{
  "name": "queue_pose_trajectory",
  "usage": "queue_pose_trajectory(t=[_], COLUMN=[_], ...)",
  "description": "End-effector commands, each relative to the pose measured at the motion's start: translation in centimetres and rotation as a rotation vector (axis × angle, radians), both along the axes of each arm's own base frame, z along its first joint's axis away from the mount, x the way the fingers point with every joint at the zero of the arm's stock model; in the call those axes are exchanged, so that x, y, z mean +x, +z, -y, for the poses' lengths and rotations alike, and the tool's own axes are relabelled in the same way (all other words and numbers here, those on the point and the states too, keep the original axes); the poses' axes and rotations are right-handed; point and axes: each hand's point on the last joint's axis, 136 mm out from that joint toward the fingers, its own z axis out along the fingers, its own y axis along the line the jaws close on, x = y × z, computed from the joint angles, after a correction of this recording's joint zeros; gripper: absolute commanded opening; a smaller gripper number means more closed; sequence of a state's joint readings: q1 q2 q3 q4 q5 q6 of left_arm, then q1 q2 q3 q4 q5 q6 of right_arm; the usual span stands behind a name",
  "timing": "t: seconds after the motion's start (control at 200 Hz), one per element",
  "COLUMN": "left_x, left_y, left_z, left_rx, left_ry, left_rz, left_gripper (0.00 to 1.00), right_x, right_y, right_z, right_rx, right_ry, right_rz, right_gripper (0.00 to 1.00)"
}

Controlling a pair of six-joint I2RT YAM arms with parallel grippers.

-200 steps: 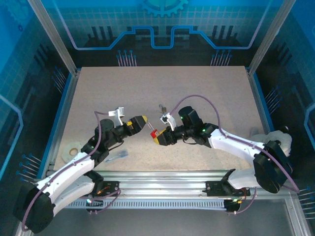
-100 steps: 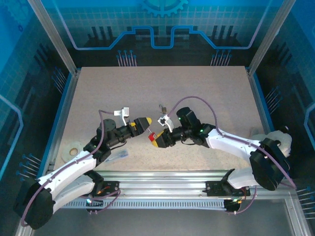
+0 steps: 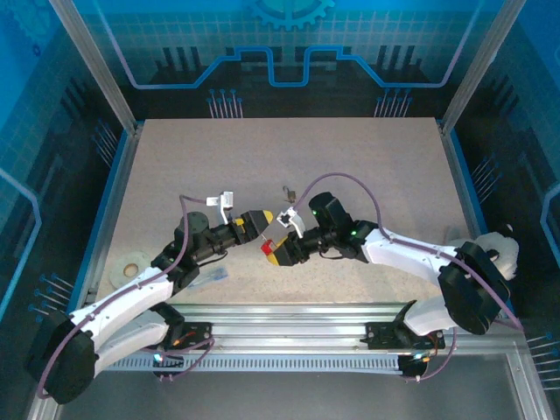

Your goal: Lock with the key

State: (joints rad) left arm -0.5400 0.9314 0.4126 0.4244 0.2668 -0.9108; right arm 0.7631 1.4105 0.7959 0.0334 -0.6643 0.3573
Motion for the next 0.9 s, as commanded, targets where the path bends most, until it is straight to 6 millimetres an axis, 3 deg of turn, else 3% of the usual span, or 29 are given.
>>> queue_pose_trajectory(t=[0.0, 0.896], left_x=[-0.8, -2.8], left_y=[1.4, 0.9], left_z=[0.7, -0.2], left_rx=[-0.026, -0.003], left_ry=[-0.051, -0.068], left_rz=[0.046, 0.059], left_gripper=[0.99, 0.95], right_x=[0.2, 1.0], right_y=[0.9, 0.2], right_z=[-0.9, -0.5], right_rx=[0.014, -0.029], right_ry=[0.023, -0.023], right_rz=[0.021, 0.036], right_gripper=[0.00, 0.00])
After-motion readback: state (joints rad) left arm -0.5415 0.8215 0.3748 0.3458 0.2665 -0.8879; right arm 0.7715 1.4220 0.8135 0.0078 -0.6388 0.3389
